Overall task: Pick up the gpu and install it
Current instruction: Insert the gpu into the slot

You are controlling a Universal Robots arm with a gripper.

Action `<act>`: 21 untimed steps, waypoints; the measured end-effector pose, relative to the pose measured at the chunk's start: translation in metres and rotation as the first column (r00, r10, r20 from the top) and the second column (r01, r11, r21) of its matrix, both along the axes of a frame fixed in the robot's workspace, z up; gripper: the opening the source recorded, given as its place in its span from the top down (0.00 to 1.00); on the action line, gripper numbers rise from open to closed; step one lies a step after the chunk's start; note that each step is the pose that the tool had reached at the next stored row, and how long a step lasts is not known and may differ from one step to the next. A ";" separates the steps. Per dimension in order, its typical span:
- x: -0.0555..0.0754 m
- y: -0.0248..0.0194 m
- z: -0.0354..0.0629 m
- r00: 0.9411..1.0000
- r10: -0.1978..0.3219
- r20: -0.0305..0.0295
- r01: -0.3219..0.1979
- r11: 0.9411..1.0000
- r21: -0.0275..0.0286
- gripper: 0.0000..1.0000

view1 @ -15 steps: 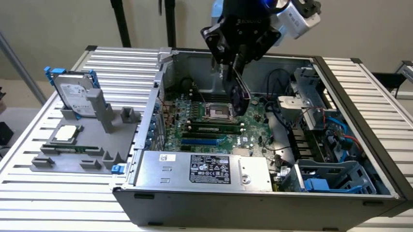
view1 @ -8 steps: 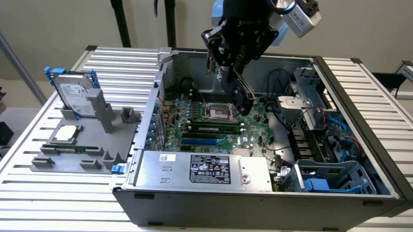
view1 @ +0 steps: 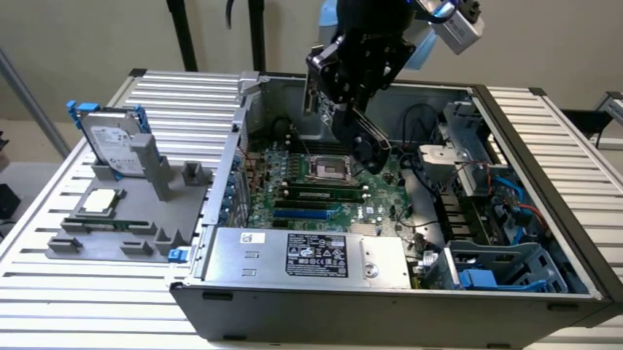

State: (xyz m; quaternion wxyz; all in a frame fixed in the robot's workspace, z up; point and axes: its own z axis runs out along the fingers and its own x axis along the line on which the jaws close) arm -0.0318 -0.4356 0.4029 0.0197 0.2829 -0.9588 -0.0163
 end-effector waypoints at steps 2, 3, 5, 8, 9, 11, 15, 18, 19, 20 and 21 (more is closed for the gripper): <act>0.000 0.0000 -0.0008 0.999 0.037 0.000 -0.037 0.999 0.000 0.73; 0.000 0.0000 -0.0012 0.998 0.055 0.001 -0.055 0.998 0.000 0.73; 0.000 0.0000 -0.0020 0.996 0.091 0.002 -0.091 0.996 0.000 0.73; 0.000 0.0000 -0.0035 0.989 0.145 0.004 -0.145 0.989 0.000 0.73; 0.000 0.0000 -0.0040 0.987 0.163 0.004 -0.163 0.987 -0.001 0.73; 0.000 0.0000 -0.0050 0.980 0.199 0.006 -0.199 0.980 -0.001 0.73; 0.000 0.0000 -0.0072 0.963 0.270 0.008 -0.270 0.963 -0.001 0.73; 0.000 0.0000 -0.0091 0.947 0.322 0.009 -0.322 0.947 -0.001 0.73; 0.000 0.0000 -0.0097 0.941 0.339 0.009 -0.339 0.941 -0.001 0.73; 0.000 0.0000 -0.0104 0.934 0.356 0.009 -0.356 0.934 -0.001 0.73; 0.000 0.0000 -0.0111 0.928 0.373 0.009 -0.373 0.928 -0.001 0.73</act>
